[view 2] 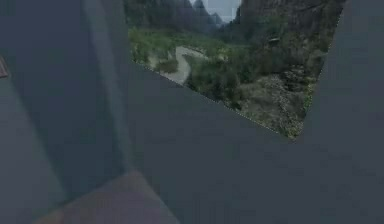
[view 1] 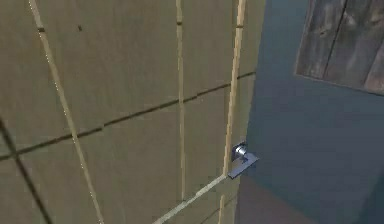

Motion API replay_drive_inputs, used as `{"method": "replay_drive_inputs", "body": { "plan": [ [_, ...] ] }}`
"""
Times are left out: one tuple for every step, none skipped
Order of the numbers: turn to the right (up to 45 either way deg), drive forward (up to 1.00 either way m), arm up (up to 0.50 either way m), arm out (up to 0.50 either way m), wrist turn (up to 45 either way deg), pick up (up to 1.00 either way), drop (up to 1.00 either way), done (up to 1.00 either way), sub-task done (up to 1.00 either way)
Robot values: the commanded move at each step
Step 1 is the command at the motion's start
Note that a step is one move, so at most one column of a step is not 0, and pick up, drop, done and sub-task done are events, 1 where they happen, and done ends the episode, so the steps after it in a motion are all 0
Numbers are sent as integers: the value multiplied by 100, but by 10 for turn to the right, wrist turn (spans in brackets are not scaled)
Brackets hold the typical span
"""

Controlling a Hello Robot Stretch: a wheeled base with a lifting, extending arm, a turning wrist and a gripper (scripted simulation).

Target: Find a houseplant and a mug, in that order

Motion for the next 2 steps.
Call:
{"method": "replay_drive_inputs", "body": {
  "plan": [
    [-450,0,0,0,0,0,0,0,0],
    [-450,0,0,0,0,0,0,0,0]
  ]
}}
